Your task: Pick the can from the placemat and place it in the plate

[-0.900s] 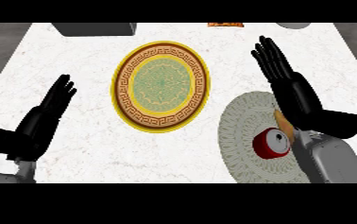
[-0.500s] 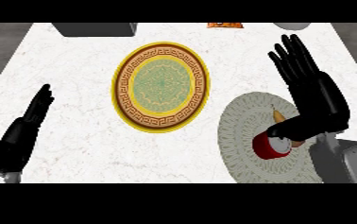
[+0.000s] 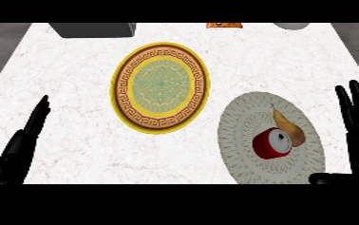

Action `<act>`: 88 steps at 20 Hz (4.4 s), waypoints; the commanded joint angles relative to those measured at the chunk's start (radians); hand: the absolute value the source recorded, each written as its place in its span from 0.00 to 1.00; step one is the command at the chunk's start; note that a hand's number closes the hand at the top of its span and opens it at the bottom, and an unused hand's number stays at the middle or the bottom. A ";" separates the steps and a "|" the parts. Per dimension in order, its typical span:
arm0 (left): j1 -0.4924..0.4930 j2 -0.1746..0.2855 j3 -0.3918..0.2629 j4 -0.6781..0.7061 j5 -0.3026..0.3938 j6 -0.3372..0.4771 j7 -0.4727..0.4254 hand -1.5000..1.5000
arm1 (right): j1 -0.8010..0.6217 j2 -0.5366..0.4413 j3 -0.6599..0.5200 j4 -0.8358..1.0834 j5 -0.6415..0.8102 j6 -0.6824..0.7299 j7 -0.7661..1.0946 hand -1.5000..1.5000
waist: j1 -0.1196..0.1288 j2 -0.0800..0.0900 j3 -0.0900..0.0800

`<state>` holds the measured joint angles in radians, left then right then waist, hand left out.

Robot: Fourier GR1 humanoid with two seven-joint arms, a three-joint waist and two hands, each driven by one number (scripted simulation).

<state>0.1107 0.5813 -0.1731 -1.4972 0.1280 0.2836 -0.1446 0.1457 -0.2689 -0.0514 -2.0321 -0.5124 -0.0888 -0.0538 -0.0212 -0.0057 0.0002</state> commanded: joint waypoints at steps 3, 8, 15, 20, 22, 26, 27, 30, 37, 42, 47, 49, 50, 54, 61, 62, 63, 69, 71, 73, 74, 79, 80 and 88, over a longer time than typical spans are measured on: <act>-0.003 -0.039 0.000 0.011 -0.037 0.010 0.006 0.50 | 0.192 -0.132 -0.072 -0.139 -0.052 0.183 0.055 0.00 | 0.003 0.002 0.000; -0.022 -0.040 0.009 0.026 -0.029 -0.007 -0.003 0.50 | 0.187 -0.332 -0.090 -0.154 0.048 0.281 0.172 0.00 | 0.005 0.003 -0.002; -0.018 -0.039 0.017 0.019 -0.051 -0.030 -0.005 0.50 | 0.068 -0.476 -0.092 -0.065 0.104 0.349 0.345 0.00 | 0.031 0.006 -0.001; 0.012 -0.078 0.006 -0.009 -0.084 -0.013 -0.025 0.50 | -0.036 -0.501 0.008 -0.058 0.145 0.376 0.483 0.00 | 0.035 0.006 -0.001; -0.050 -0.050 0.041 0.018 -0.063 -0.054 0.020 0.50 | -0.102 -0.518 0.038 0.022 0.153 0.422 0.505 0.00 | 0.035 0.008 0.000; -0.055 -0.069 0.063 0.057 -0.061 -0.081 -0.010 0.50 | -0.151 -0.517 0.064 0.140 0.198 0.536 0.468 0.00 | 0.029 0.008 0.000; -0.037 -0.101 0.033 0.073 -0.099 -0.050 -0.027 0.50 | -0.164 -0.510 0.102 0.114 0.209 0.532 0.509 0.00 | 0.030 0.007 0.000; -0.052 -0.098 0.049 0.055 -0.103 -0.048 0.002 0.50 | -0.226 -0.538 0.123 0.201 0.289 0.605 0.478 0.00 | 0.032 0.008 0.000; -0.010 -0.102 0.086 -0.042 -0.129 -0.085 0.052 0.50 | -0.327 -0.417 0.177 0.352 0.426 0.700 0.424 0.00 | 0.030 0.006 0.000; -0.022 -0.120 0.133 0.090 -0.141 -0.124 -0.063 0.50 | -0.386 -0.353 0.199 0.429 0.469 0.752 0.423 0.00 | 0.031 0.007 0.000; -0.022 -0.127 0.161 -0.021 -0.148 -0.147 0.044 0.50 | -0.349 -0.260 0.226 0.369 0.520 0.761 0.473 0.00 | 0.026 0.005 0.000; -0.016 -0.144 0.170 0.012 -0.160 -0.160 0.002 0.50 | -0.269 -0.285 0.221 0.429 0.631 0.785 0.321 0.00 | 0.024 0.006 0.000; -0.024 -0.153 0.163 -0.054 -0.156 -0.160 0.093 0.50 | -0.243 -0.258 0.219 0.336 0.610 0.757 0.417 0.00 | 0.022 0.005 0.000; -0.078 -0.209 0.180 0.098 -0.221 -0.160 -0.012 0.50 | -0.338 -0.210 0.204 0.492 0.699 0.804 0.329 0.00 | 0.023 0.006 0.000; -0.069 -0.241 0.205 0.098 -0.261 -0.204 -0.017 0.50 | -0.363 -0.156 0.181 0.599 0.825 0.801 0.219 0.00 | 0.024 0.006 0.000; -0.043 -0.189 0.262 0.047 -0.214 -0.253 -0.016 0.50 | -0.325 -0.160 0.190 0.582 0.838 0.803 0.190 0.00 | 0.025 0.006 0.000; -0.028 -0.226 0.219 0.002 -0.248 -0.224 0.026 0.50 | -0.277 -0.162 0.170 0.563 0.821 0.792 0.144 1.00 | 0.023 0.005 0.000; 0.030 -0.236 0.264 -0.033 -0.249 -0.260 -0.002 0.50 | -0.192 -0.120 0.163 0.449 0.856 0.771 0.133 1.00 | 0.022 0.005 0.000; 0.052 -0.260 0.272 -0.032 -0.269 -0.252 -0.035 0.50 | -0.318 -0.076 0.137 0.525 0.852 0.795 0.197 1.00 | 0.026 0.005 0.000; -0.067 -0.215 0.258 0.006 -0.246 -0.283 0.040 0.50 | -0.552 -0.141 0.176 0.702 0.953 0.758 0.086 1.00 | 0.062 0.017 0.002; -0.067 -0.229 0.226 0.008 -0.276 -0.270 0.011 0.50 | -0.633 -0.178 0.174 0.704 0.970 0.778 0.094 1.00 | 0.101 0.029 0.002; -0.118 -0.252 0.191 -0.010 -0.275 -0.282 -0.001 0.50 | -0.772 -0.314 0.195 0.796 1.093 0.738 -0.032 1.00 | 0.181 0.071 0.007; -0.109 -0.258 0.180 -0.019 -0.284 -0.279 0.006 0.50 | -0.789 -0.320 0.222 0.838 1.130 0.715 -0.071 1.00 | 0.182 0.064 0.007; -0.140 -0.273 0.169 0.004 -0.300 -0.267 0.011 0.50 | -0.953 -0.318 0.130 1.062 1.192 0.416 -0.278 1.00 | 0.173 0.065 0.007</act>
<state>-0.0151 0.3193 0.0043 -1.4969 -0.1623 0.0081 -0.1410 -0.7281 -0.5760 0.1170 -1.0675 0.6583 0.4346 -0.2315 0.1558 0.0609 0.0074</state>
